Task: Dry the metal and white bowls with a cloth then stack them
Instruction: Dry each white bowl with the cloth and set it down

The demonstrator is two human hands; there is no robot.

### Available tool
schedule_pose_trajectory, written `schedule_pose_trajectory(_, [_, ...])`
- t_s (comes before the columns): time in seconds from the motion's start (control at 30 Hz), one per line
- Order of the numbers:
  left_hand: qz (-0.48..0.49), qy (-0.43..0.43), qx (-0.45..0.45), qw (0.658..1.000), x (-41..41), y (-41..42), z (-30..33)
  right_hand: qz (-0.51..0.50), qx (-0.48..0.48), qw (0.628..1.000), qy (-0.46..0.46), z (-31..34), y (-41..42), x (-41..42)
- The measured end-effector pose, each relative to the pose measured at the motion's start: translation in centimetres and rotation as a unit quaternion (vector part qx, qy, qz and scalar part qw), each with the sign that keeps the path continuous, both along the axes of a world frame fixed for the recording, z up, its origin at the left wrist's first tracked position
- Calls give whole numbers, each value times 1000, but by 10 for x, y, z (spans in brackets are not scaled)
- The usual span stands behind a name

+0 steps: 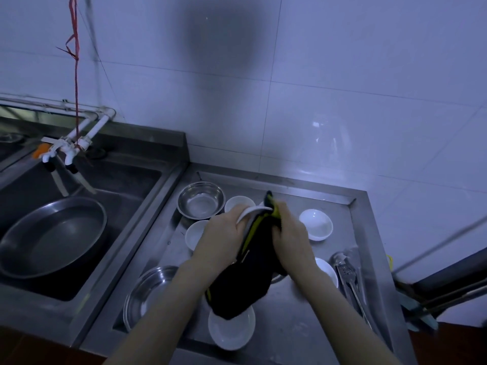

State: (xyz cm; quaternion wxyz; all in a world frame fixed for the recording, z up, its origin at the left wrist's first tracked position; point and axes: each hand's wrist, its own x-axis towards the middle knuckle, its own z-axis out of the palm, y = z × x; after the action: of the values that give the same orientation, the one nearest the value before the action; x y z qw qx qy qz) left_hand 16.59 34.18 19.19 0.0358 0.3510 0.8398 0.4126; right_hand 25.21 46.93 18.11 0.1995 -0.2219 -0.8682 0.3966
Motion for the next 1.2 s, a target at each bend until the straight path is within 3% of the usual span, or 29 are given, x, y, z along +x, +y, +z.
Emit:
schedule_pose_trajectory(0.07, [14, -7, -4, 1000, -2, -1, 0, 28, 55, 998, 3, 4, 4, -5])
schedule_pose_trajectory(0.13, [57, -37, 32, 997, 5, -5, -1, -11, 54, 998, 19, -1, 5, -6])
schedule_pose_trajectory(0.27, [77, -193, 75, 975, 25, -8, -15, -170, -161, 972, 32, -16, -8, 1])
schedule_pose_trajectory(0.33, [75, -208, 49, 974, 30, -7, -18, -181, -186, 966, 13, -18, -14, 0])
schedule_pose_trajectory(0.47, [61, -138, 12, 988, 14, -8, -5, -112, -72, 990, 41, -4, -9, -5])
schedule_pose_trajectory(0.57, [12, -40, -96, 994, 4, -2, 9, -20, 179, 982, 48, 6, -3, -11])
schedule_pose_trajectory(0.63, [13, -3, -116, 993, 7, 1, 16, -11, 241, 970, 40, 5, -5, -13])
schedule_pose_trajectory(0.7, [42, -21, -62, 997, 11, 0, 19, -47, 188, 979, 63, -1, -9, -10])
schedule_pose_trajectory(0.77, [88, -47, -13, 995, 15, -2, 16, -109, 41, 992, 51, -10, -13, -6])
schedule_pose_trajectory(0.83, [122, -69, 9, 990, 19, -4, 10, -171, -115, 979, 6, -20, -17, -6])
schedule_pose_trajectory(0.93, [137, -56, 25, 989, 28, -4, 1, -180, -154, 971, -14, -24, -20, -2])
schedule_pose_trajectory(1.03, [80, -36, -37, 995, 28, -4, 0, -100, -37, 993, 54, -10, -17, 5])
schedule_pose_trajectory(1.13, [31, 46, -154, 987, 22, -2, -1, 3, 223, 972, 79, -10, -12, 1])
schedule_pose_trajectory(1.2, [56, 45, -106, 992, 19, -4, -3, -4, 224, 972, 70, -15, -9, -1])
